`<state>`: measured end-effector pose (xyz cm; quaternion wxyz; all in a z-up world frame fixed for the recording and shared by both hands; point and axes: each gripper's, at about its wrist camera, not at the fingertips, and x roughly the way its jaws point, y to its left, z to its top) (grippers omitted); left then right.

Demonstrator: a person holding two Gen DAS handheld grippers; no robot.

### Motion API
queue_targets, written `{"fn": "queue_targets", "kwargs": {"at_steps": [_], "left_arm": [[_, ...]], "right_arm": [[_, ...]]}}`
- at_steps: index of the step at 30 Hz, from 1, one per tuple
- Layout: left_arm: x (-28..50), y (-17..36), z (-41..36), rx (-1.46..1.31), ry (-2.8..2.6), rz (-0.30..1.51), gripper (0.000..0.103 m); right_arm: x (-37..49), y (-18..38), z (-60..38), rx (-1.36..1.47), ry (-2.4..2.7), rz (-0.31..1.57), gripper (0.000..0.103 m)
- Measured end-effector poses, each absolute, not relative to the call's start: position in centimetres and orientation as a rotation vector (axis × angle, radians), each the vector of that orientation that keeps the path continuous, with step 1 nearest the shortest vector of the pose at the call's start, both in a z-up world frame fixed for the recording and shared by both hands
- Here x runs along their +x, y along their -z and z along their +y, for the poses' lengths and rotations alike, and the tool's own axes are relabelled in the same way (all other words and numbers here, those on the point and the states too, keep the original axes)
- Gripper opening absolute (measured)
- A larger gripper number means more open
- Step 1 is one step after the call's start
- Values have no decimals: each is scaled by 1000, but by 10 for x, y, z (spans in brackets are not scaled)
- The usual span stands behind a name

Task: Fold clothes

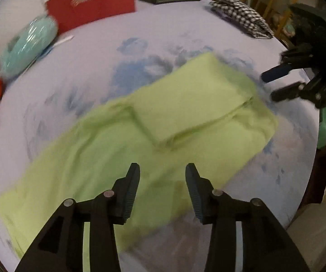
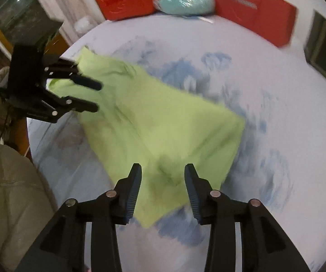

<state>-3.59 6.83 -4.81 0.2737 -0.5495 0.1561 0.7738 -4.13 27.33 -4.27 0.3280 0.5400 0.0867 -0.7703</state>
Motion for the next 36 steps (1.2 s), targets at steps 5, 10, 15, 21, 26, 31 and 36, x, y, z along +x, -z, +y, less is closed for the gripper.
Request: {"fn": "queue_targets", "kwargs": {"at_steps": [5, 10, 15, 21, 26, 31, 36], "left_arm": [[-60, 31, 61, -1464, -2201, 320, 43], [-77, 31, 55, -1509, -2290, 234, 43], [-60, 38, -5, -1589, -2386, 132, 50], [-28, 50, -109, -1773, -2629, 36, 53], [2, 58, -187, -1912, -2746, -150, 53], [14, 67, -206, -1933, -2765, -144, 53], [22, 55, -211, -1835, -2815, -203, 54]], "right_arm": [[-47, 35, 304, 1484, 2203, 14, 39], [-59, 40, 303, 1541, 2298, -104, 39], [-41, 49, 302, 1585, 2306, -244, 39], [-5, 75, 314, 1670, 2298, -426, 42], [13, 88, 312, 1697, 2289, -573, 52], [22, 93, 298, 1728, 2277, -621, 52], [27, 98, 285, 1769, 2302, -648, 53]]}}
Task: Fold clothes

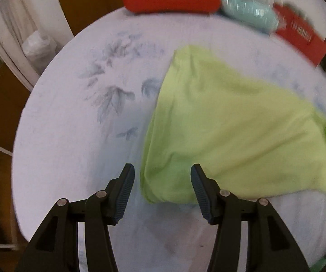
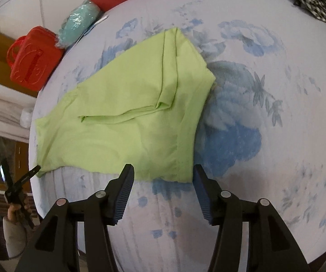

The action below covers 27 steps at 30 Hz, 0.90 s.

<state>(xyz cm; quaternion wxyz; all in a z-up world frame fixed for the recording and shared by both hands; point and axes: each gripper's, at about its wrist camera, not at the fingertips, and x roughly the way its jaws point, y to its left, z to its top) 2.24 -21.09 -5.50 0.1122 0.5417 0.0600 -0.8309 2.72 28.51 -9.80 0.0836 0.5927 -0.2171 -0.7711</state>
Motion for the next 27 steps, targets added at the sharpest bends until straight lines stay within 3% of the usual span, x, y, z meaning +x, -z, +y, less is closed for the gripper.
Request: {"fn": "queue_targets", "kwargs": {"at_steps": [4, 9, 11, 16, 20, 24, 25, 26, 27], "left_arm": [[16, 66, -221, 1615, 2393, 126, 54], [18, 78, -228, 1649, 2434, 224, 52], [18, 79, -228, 1666, 2469, 192, 52], [19, 78, -226, 1746, 2553, 108, 52], [25, 76, -225, 1779, 2611, 68, 52], [24, 77, -227, 1788, 2648, 67, 52], [23, 77, -228, 1795, 2650, 56, 52], [23, 77, -226, 1805, 2653, 37, 52], [22, 77, -225, 1815, 2655, 23, 52]], "right_arm": [[28, 100, 282, 1772, 2352, -668, 55], [29, 96, 266, 1777, 2467, -542, 53], [32, 96, 257, 1798, 2531, -464, 49], [36, 96, 247, 1808, 2665, -475, 50], [36, 97, 235, 1841, 2746, -391, 54], [39, 95, 235, 1830, 2810, -452, 53], [40, 95, 232, 1831, 2819, -427, 46], [40, 94, 230, 1815, 2817, -429, 28], [39, 94, 227, 1800, 2809, -444, 17]]}}
